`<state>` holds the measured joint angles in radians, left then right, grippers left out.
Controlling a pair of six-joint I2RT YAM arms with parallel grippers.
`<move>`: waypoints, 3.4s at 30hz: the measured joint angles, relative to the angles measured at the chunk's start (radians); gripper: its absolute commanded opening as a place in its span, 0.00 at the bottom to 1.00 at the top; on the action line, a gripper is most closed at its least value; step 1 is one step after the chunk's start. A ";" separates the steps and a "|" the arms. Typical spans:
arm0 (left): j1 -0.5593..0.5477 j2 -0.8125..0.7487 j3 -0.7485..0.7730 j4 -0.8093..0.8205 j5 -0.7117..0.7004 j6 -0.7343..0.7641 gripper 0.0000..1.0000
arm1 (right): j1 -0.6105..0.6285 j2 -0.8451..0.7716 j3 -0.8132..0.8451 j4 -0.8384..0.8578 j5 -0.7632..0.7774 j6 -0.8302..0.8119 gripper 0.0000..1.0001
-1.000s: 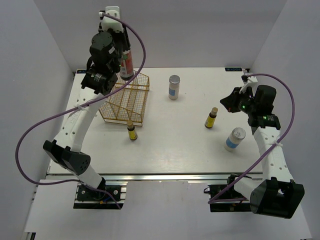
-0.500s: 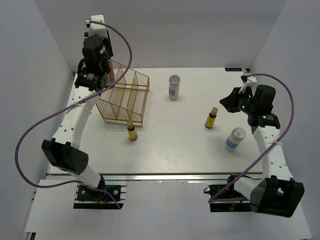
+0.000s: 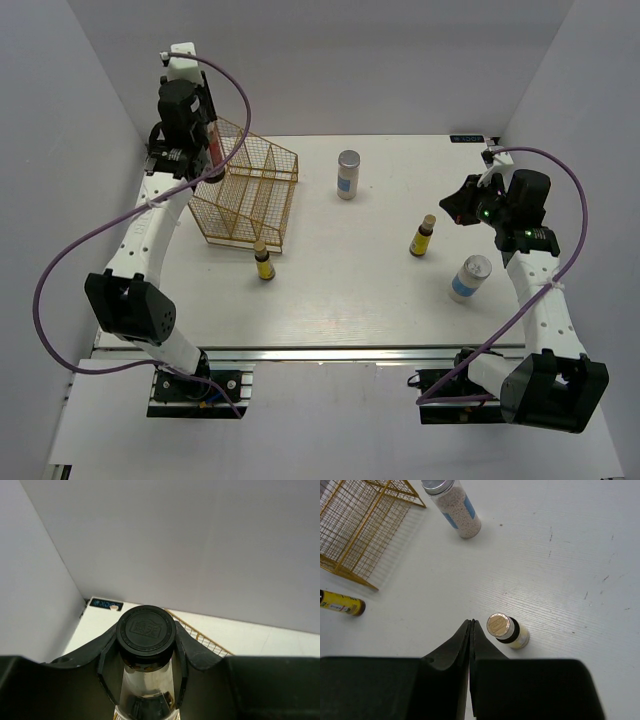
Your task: Organize the condiment bottles
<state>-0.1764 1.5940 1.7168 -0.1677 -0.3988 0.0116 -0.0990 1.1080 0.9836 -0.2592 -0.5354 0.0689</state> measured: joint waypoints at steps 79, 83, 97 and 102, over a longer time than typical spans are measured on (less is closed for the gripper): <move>0.035 -0.389 -0.301 0.033 0.522 -0.244 0.40 | 0.259 0.199 0.214 -0.030 -0.104 -0.238 0.62; 0.030 -0.437 -0.313 -0.103 0.686 -0.346 0.62 | 0.316 0.240 0.249 -0.056 -0.058 -0.253 0.65; -0.292 -0.578 -0.507 -0.522 0.604 -0.506 0.75 | 0.337 0.266 0.327 -0.279 0.251 -0.341 0.78; -0.369 -0.512 -0.512 -0.581 0.499 -0.517 0.76 | 0.218 0.248 0.327 -0.293 0.245 -0.300 0.80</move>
<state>-0.5457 1.0824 1.2049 -0.7483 0.1005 -0.5053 0.1188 1.3563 1.3109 -0.5526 -0.2905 -0.2310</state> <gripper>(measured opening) 0.754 0.777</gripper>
